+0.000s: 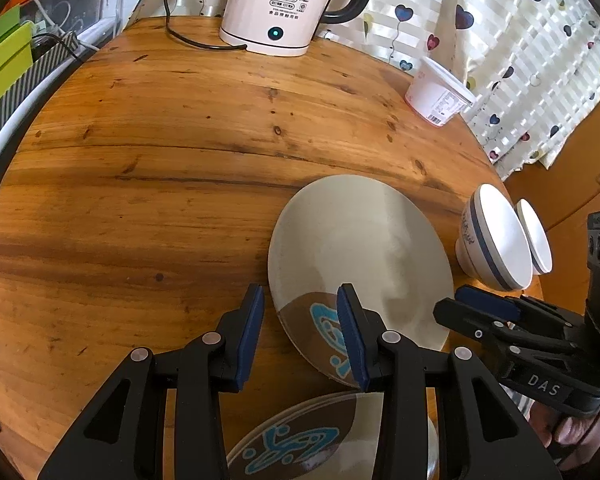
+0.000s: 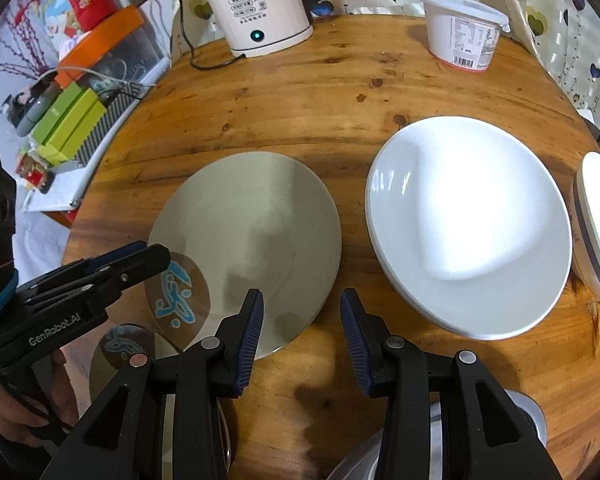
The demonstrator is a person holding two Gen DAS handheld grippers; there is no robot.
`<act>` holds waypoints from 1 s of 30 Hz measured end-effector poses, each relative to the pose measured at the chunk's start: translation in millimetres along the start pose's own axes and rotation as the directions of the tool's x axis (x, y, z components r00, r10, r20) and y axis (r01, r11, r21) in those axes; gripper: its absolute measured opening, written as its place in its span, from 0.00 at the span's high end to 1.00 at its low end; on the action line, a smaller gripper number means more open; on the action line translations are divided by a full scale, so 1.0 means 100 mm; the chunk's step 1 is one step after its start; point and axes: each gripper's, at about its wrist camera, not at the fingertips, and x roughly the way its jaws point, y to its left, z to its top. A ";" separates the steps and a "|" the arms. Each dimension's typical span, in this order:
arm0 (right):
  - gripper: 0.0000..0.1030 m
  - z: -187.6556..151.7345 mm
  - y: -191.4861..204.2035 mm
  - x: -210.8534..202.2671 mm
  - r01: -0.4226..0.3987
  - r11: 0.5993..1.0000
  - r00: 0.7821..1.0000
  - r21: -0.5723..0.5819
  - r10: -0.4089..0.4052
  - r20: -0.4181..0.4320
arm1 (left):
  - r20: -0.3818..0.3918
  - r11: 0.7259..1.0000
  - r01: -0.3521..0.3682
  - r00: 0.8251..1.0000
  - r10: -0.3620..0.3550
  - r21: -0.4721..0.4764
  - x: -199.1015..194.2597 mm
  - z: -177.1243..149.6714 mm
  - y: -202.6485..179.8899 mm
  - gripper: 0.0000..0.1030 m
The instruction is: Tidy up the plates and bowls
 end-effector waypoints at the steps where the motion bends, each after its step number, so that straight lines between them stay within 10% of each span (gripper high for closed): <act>1: 0.62 0.00 0.00 0.01 0.001 1.000 1.000 0.002 -0.001 -0.006 | -0.002 1.000 0.001 1.000 -0.001 0.001 0.01 0.00 0.00 0.62; 30: 0.71 0.06 0.08 0.10 -0.010 1.000 1.000 -0.001 0.010 0.012 | 0.025 1.000 -0.014 1.000 0.014 0.007 0.02 0.02 0.05 0.63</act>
